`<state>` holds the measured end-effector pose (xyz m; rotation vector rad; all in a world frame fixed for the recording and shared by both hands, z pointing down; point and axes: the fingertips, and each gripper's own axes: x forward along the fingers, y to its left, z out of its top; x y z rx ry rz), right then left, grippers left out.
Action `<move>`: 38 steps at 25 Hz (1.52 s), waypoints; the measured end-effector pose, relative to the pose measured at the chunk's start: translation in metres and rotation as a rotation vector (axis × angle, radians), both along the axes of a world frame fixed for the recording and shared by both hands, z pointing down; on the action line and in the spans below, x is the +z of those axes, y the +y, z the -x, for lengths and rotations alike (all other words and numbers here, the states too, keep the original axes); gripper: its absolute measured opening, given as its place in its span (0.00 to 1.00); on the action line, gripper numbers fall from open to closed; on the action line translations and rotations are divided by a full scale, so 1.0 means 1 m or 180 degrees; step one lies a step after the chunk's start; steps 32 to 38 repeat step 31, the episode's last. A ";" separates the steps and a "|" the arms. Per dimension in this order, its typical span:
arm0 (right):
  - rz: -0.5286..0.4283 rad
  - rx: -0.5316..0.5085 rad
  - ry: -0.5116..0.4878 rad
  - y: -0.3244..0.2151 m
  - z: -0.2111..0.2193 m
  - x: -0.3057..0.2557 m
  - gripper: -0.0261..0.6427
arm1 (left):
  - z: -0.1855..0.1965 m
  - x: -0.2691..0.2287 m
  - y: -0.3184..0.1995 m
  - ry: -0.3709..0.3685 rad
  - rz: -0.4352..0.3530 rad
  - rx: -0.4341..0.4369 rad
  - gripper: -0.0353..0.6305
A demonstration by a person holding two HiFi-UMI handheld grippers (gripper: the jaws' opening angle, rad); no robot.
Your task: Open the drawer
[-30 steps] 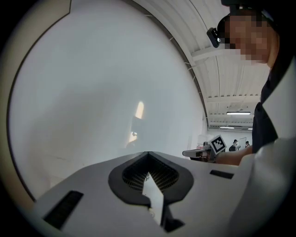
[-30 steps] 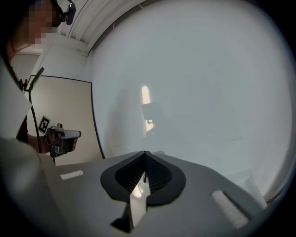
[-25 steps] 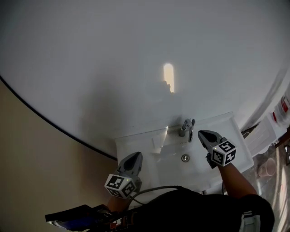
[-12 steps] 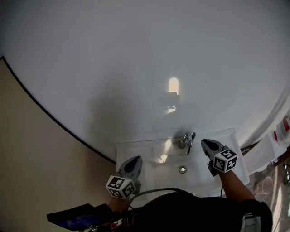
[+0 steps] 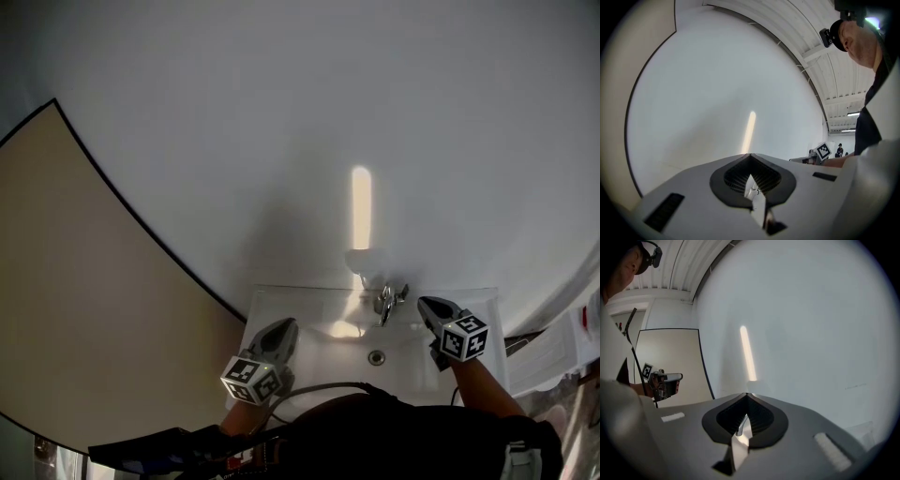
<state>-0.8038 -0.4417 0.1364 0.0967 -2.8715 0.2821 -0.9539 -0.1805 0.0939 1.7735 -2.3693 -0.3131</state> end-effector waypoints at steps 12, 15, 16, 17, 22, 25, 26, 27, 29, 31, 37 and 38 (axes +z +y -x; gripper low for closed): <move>-0.0027 0.0093 0.0097 0.031 0.005 0.016 0.04 | 0.020 0.003 0.027 0.0006 0.0002 0.0162 0.04; -0.0072 0.0123 0.0101 0.033 0.000 0.014 0.04 | 0.016 0.007 0.026 0.0045 -0.0047 0.0232 0.04; -0.0083 0.0136 0.0102 0.033 -0.002 0.013 0.04 | 0.014 0.008 0.025 0.0039 -0.0052 0.0258 0.04; -0.0092 0.0147 0.0101 0.033 -0.004 0.013 0.04 | 0.012 0.008 0.023 0.0023 -0.0055 0.0282 0.04; -0.0102 0.0177 0.0101 0.031 -0.008 0.010 0.04 | 0.009 0.006 0.020 -0.0010 -0.0032 0.0330 0.04; -0.0106 0.0183 0.0110 0.031 -0.011 0.010 0.04 | 0.009 0.005 0.023 0.0001 -0.0040 0.0316 0.04; -0.0110 0.0186 0.0110 0.031 -0.012 0.010 0.04 | 0.009 0.006 0.023 0.0005 -0.0047 0.0315 0.04; -0.0116 0.0189 0.0107 0.031 -0.013 0.011 0.04 | 0.008 0.006 0.024 0.0003 -0.0053 0.0316 0.04; -0.0128 0.0195 0.0095 0.032 -0.013 0.011 0.04 | 0.007 0.007 0.025 -0.0018 -0.0062 0.0324 0.04; -0.0143 0.0200 0.0082 0.032 -0.014 0.011 0.04 | 0.005 0.008 0.026 -0.0045 -0.0067 0.0332 0.04; -0.0143 0.0200 0.0082 0.032 -0.014 0.011 0.04 | 0.005 0.008 0.026 -0.0045 -0.0067 0.0332 0.04; -0.0143 0.0200 0.0082 0.032 -0.014 0.011 0.04 | 0.005 0.008 0.026 -0.0045 -0.0067 0.0332 0.04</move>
